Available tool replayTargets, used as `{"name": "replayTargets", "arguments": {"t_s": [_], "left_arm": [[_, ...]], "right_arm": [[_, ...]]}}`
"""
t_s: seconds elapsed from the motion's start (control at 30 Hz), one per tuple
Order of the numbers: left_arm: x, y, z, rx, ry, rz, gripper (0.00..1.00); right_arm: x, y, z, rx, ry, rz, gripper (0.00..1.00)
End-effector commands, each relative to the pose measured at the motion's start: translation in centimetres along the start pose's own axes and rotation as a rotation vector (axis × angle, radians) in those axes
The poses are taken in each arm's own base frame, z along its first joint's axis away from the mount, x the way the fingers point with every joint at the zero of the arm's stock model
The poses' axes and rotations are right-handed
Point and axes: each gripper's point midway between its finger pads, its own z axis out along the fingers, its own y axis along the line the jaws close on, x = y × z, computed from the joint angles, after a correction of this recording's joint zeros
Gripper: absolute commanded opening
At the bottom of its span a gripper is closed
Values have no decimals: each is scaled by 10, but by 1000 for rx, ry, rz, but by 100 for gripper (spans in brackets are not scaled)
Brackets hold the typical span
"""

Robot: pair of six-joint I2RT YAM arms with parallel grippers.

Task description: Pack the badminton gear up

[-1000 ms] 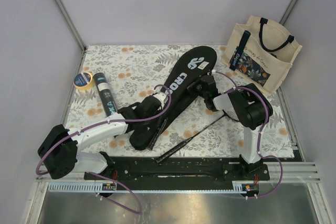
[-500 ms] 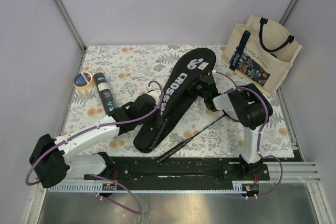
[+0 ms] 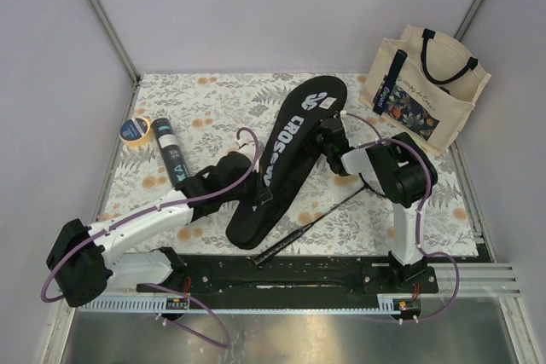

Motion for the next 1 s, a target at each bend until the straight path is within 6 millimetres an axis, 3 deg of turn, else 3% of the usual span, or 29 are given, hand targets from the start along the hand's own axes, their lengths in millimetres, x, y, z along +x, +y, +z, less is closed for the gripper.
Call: {"name": "replayTargets", "arguments": {"t_s": [0.0, 0.13, 0.3, 0.7, 0.97], "left_arm": [[-8, 8, 8, -71, 4, 3, 0], [-17, 23, 16, -147, -10, 12, 0], [-22, 38, 26, -197, -22, -3, 0], [-24, 59, 43, -235, -13, -24, 0], [-12, 70, 46, -245, -6, -32, 0]], "right_arm": [[-18, 38, 1, -57, -59, -34, 10], [-8, 28, -15, -7, -10, -44, 37], [7, 6, -40, 107, 71, -63, 53], [24, -24, -122, 336, 185, -91, 70], [25, -40, -177, 444, 149, -10, 70]]}}
